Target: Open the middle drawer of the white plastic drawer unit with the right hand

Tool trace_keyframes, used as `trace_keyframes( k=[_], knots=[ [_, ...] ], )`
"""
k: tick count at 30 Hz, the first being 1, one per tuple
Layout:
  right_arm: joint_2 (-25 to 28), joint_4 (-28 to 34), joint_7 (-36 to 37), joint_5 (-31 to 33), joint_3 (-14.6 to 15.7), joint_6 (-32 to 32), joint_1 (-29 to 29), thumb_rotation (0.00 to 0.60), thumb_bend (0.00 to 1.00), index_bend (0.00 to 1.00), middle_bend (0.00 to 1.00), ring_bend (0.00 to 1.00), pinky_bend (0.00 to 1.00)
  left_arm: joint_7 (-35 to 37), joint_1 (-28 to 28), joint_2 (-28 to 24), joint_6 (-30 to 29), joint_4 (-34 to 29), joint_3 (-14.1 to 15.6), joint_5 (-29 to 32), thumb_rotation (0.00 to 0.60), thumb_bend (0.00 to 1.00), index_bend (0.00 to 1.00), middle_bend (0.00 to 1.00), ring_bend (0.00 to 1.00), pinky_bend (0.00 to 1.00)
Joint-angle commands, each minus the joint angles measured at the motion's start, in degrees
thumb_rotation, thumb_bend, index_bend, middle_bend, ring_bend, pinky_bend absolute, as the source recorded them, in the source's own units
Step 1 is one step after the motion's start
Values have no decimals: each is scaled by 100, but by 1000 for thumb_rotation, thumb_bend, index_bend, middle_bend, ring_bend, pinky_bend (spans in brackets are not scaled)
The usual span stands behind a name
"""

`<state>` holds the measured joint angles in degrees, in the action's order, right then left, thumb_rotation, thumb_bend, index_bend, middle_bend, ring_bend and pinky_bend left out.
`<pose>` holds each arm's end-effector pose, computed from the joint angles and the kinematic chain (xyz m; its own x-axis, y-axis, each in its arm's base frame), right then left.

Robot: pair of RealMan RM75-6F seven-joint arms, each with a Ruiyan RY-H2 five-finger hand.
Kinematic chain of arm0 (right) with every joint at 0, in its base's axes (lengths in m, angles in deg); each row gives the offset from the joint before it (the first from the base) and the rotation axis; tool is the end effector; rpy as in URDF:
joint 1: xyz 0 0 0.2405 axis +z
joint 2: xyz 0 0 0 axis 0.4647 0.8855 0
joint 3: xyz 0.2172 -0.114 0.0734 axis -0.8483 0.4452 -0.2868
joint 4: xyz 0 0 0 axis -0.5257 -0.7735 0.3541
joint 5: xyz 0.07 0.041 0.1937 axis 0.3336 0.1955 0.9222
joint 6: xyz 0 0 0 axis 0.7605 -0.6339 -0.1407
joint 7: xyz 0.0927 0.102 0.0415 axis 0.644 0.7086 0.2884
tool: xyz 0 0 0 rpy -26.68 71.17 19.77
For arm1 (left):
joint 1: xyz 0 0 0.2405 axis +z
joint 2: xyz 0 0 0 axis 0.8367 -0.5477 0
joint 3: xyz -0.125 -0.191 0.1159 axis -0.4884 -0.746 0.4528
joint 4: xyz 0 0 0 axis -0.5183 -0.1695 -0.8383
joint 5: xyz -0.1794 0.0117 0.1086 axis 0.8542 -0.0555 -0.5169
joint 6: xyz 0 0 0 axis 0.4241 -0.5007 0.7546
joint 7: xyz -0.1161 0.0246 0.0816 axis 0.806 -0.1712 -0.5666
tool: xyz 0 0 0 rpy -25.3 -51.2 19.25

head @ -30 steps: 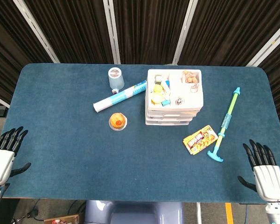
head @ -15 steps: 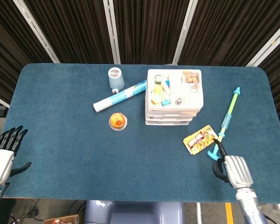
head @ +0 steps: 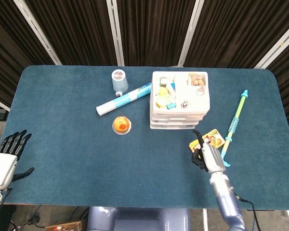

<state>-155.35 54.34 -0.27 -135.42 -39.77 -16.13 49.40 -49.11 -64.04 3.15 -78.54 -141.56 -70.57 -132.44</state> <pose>-0.1625 -0.2580 0.0409 -0.1953 -0.2960 0.9350 -0.9766 0.1463 -0.1577 -0.2986 0.1845 0.1427 0.4498 -0.0017 0.8931 0.8816 -0.1589 -0.4444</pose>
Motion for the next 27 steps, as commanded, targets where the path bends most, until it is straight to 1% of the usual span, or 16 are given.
trace_keyframes(
  k=[1, 4, 7, 8, 13, 17, 21, 27],
  knots=[
    [-400, -61, 70, 608, -432, -41, 360, 600, 895, 0, 973, 969, 1000, 27, -18, -10, 33, -15, -7, 28, 600, 6, 20, 0, 0, 93],
    [-601, -97, 445, 1076, -723, -27, 455, 600, 894, 0, 973, 955, 1000, 69, -8, -33, -23, -35, -4, -16, 600, 7, 20, 0, 0, 92],
    [-732, -161, 652, 1341, -879, -11, 556, 600, 894, 0, 972, 956, 1000, 92, 1, -32, -90, -1, -2, -73, 600, 6, 21, 0, 0, 92],
    [-767, -188, 663, 1368, -886, -21, 587, 600, 894, 0, 973, 964, 1000, 108, -1, -31, -86, 0, 1, -71, 600, 6, 21, 0, 0, 92],
    [-994, -402, 651, 1548, -821, -57, 779, 600, 893, 0, 973, 926, 1000, 176, -19, -45, -57, 2, -4, -52, 600, 6, 20, 0, 0, 91],
    [-1171, -593, 687, 1624, -782, -59, 885, 600, 894, 0, 973, 976, 1000, 214, -17, -55, -68, 0, 0, -58, 600, 7, 20, 0, 0, 91],
    [-1314, -764, 733, 1643, -795, -76, 984, 600, 894, 0, 973, 977, 1000, 243, -18, -62, -55, -5, -6, -28, 600, 6, 21, 0, 0, 91],
    [-1464, -938, 906, 1476, -810, -214, 1013, 600, 899, 0, 973, 978, 1000, 297, -33, -77, -3, -20, -28, 52, 600, 7, 21, 0, 0, 91]
  ],
)
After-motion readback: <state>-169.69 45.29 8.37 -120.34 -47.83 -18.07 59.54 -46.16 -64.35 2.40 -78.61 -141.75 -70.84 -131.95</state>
